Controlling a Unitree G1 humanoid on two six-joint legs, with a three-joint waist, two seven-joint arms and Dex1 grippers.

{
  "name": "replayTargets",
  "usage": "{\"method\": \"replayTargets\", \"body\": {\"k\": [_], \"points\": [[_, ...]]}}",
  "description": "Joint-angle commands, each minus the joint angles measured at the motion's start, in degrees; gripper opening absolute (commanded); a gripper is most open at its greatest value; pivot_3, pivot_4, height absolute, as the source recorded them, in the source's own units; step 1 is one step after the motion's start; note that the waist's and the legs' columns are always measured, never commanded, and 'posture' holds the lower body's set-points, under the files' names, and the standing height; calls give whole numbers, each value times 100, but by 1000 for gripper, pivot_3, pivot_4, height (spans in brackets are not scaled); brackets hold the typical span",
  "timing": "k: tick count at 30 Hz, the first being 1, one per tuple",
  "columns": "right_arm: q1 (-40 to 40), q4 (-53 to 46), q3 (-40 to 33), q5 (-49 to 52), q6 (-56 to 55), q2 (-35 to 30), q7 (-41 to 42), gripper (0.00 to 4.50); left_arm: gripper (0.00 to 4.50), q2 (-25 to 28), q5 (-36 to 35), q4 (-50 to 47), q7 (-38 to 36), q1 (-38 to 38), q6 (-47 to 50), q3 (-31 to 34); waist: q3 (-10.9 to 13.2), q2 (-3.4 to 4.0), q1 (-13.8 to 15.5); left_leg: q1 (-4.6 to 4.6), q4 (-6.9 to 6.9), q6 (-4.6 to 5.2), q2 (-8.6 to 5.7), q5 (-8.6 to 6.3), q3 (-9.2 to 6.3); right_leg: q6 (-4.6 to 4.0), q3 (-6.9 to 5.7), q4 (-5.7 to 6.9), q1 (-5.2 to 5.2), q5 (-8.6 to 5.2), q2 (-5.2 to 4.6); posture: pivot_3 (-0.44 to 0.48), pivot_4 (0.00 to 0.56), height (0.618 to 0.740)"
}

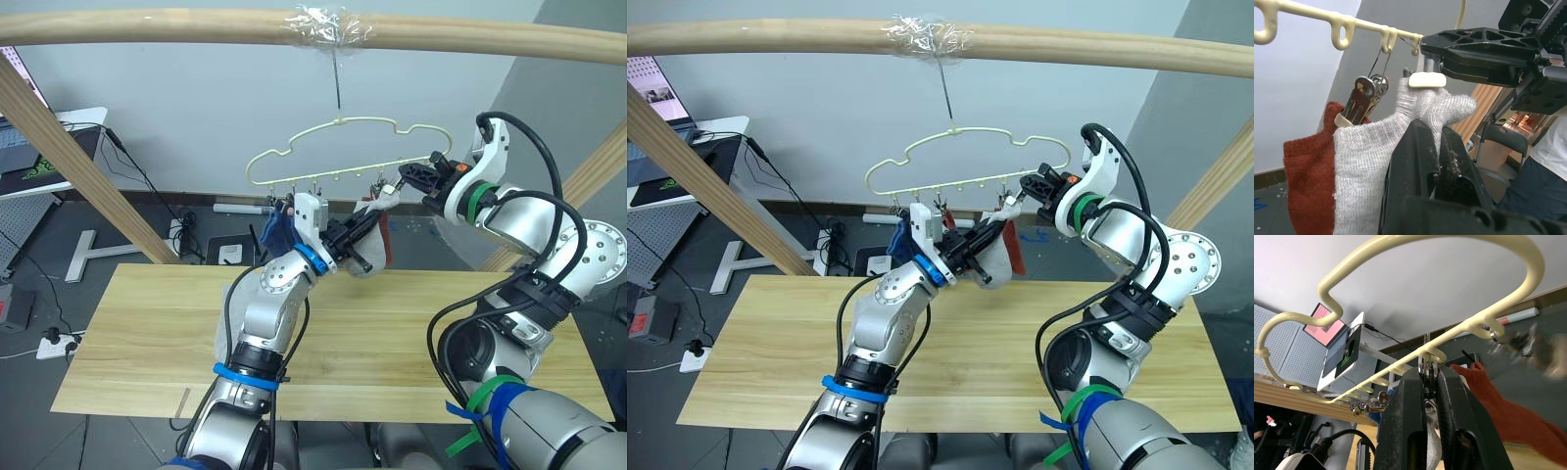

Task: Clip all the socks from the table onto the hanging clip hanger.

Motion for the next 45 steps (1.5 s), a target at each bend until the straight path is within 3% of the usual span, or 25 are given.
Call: {"method": "replayTargets", "body": {"k": [1,5,14,18,22,25,32,37,39,42,45], "points": [[-76,-41,-49,400,45,29,-150,0,12,-51,-41,-157,-40,-133,-107,-61,0,0,-2,0,0,0,0,0,0,0,0,0,0,0,0,10,177,740],[-37,6,-18,586,45,-38,-216,0,12,-72,-28,-113,0,-201,-139,-53,0,0,-6,-4,0,0,0,0,0,0,0,0,-4,0,0,10,177,740],[26,102,-80,920,20,-366,-139,2929,0,-130,-179,-290,-75,-150,88,-132,0,0,-10,-15,0,1,0,1,0,0,-1,-1,-14,0,0,9,171,740],[466,-205,217,1200,41,-978,398,4008,0,-254,-652,-529,-284,-51,782,-234,0,0,5,-20,0,1,0,1,0,0,-2,-6,-15,0,0,-1,162,740],[1233,-656,592,1585,-189,-1481,874,4008,0,-299,-780,-503,-338,-39,1130,-281,-2,3,4,-28,0,1,3,0,6,0,-9,-23,-12,0,-3,-13,158,740],[1715,-1016,801,1898,-564,-1555,855,4037,699,-342,-908,-401,-342,-15,1372,-249,-6,9,-86,-24,0,2,3,1,10,0,-5,-19,-12,0,-2,-30,156,740],[2847,-1880,1458,1811,-1528,-1920,928,4037,3034,-221,-1064,-53,-623,219,1970,-292,-11,13,-136,-22,3,6,2,4,11,2,-3,-11,-10,-1,-1,-37,155,740],[3460,-2564,2418,384,-2486,-2500,1449,4037,4486,230,-831,-176,-767,484,1741,-253,-11,13,-193,-20,3,6,2,5,11,3,-2,-11,-11,-1,-1,-35,151,740],[3704,-2772,2863,-289,-3011,-2613,1639,4037,4486,481,-833,-393,-858,574,1723,-212,-13,12,-197,-19,4,5,2,5,10,3,-3,-11,-11,-1,-1,-18,149,740],[4125,-3106,4315,-2250,-4317,-3059,1905,4037,4486,1185,-763,-1021,-1183,736,1547,-117,-15,15,-217,-13,2,0,4,9,9,3,-3,-10,-9,-2,0,1,150,740],[4304,-2936,4823,-3159,-5198,-2655,1738,3651,4500,1514,-885,-1368,-1206,659,1621,44,-16,14,-200,-13,1,-16,7,18,8,4,-4,-8,-11,-2,1,23,149,740]]}}
